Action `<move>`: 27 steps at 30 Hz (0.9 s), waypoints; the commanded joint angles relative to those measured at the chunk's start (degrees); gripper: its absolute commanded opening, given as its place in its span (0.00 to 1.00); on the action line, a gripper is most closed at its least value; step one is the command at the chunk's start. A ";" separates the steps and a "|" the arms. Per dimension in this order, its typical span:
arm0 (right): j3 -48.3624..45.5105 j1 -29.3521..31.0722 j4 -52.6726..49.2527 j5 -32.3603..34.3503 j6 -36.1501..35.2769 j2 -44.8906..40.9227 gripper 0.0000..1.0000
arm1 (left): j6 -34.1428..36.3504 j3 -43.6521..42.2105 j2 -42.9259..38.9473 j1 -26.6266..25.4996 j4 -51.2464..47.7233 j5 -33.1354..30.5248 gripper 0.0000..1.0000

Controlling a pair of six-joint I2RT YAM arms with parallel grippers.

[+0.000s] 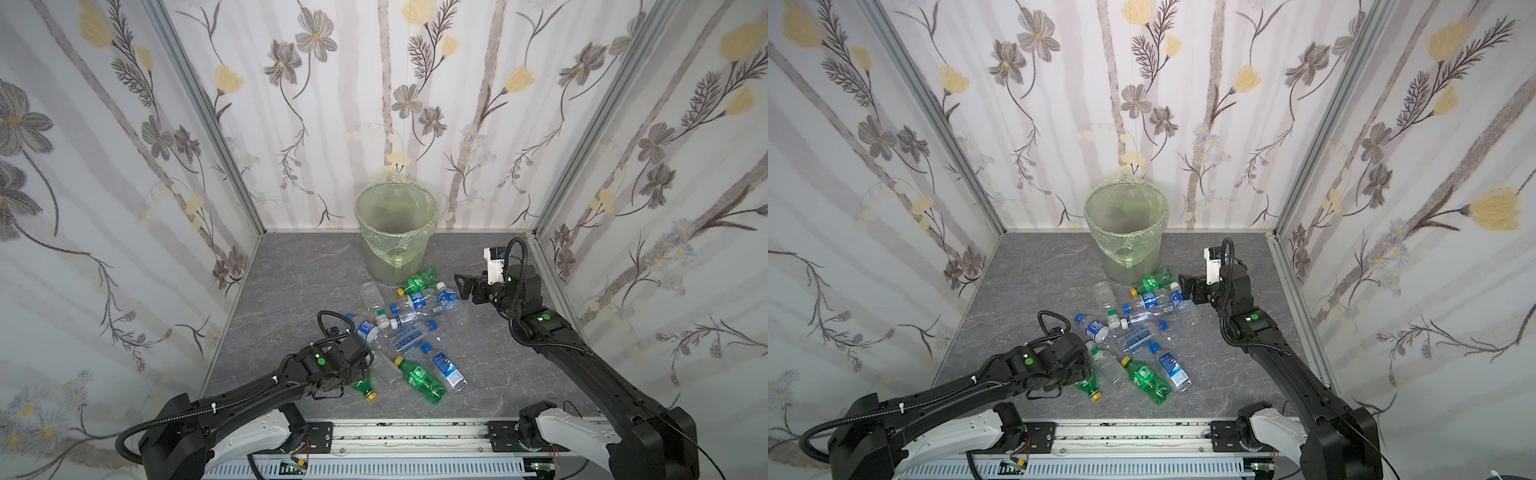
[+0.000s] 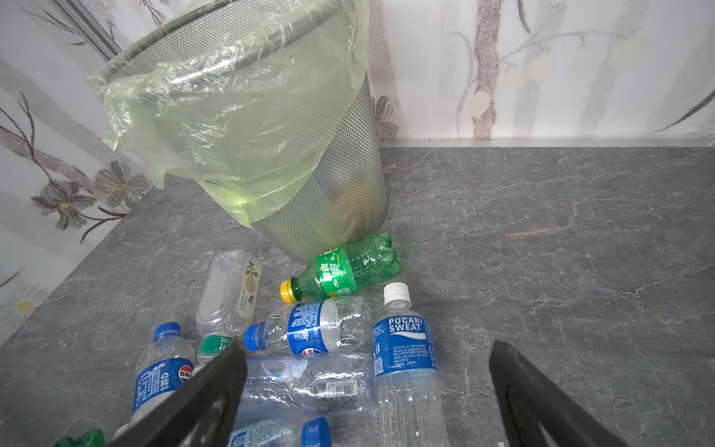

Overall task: Throw the plastic bottles in the bin
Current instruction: 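Raise the empty right gripper while the left gripper grasps a green soda bottle, then lift the green bottle with the left gripper toward the wastebasket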

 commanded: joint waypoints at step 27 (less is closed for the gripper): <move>-4.73 -0.09 0.49 -2.51 3.68 -5.02 0.87 | 11.79 2.00 -9.38 0.36 5.56 -9.23 0.59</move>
